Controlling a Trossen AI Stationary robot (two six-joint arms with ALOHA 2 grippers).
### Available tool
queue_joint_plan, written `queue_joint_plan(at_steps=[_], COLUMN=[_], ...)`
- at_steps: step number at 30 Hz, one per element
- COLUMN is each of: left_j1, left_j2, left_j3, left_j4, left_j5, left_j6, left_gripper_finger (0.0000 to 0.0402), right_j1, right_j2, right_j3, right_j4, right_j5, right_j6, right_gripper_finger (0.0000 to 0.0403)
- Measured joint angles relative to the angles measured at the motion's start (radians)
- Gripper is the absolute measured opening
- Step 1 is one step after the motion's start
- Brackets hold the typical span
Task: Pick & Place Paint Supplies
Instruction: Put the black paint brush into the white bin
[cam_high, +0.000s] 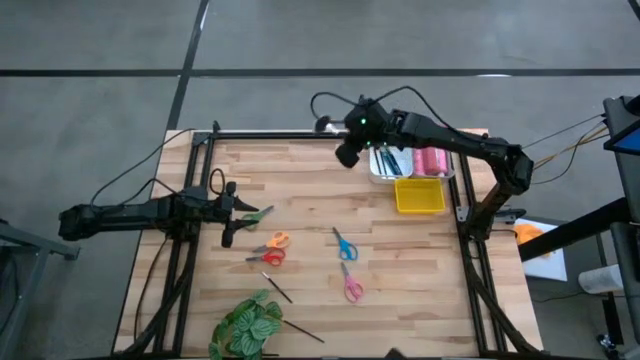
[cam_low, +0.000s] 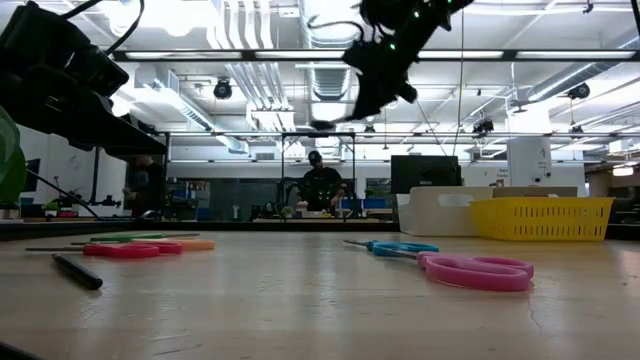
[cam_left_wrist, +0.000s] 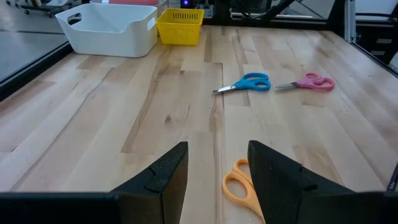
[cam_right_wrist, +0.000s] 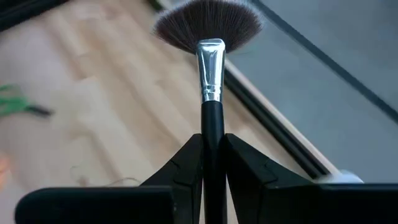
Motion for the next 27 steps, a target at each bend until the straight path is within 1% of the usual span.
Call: queue_joint_plan(at_steps=[6,10,17,24,27], left_j1=[0.000,0.000,0.000,0.000,0.000], left_j2=[0.000,0.000,0.000,0.000,0.000], left_j3=[0.000,0.000,0.000,0.000,0.000], left_j4=[0.000,0.000,0.000,0.000,0.000], left_j5=[0.000,0.000,0.000,0.000,0.000], left_j6=[0.000,0.000,0.000,0.000,0.000], left_gripper_finger=[0.0169,0.0169,0.0169,0.0169,0.0169], right_j1=[-0.088,-0.116,-0.124,-0.125,-0.124], right_j2=[0.000,-0.002,-0.043,-0.133,-0.168], right_j3=[-0.067,-0.120,-0.218,-0.352,-0.421], right_j4=[-0.026,-0.060,-0.086,-0.083,-0.064], right_j5=[0.007,0.050,0.121,0.204,0.218], right_j6=[0.152,0.242,0.399,0.576,0.653], right_gripper_finger=[0.0054,0.0054,0.0054,0.0054,0.0054])
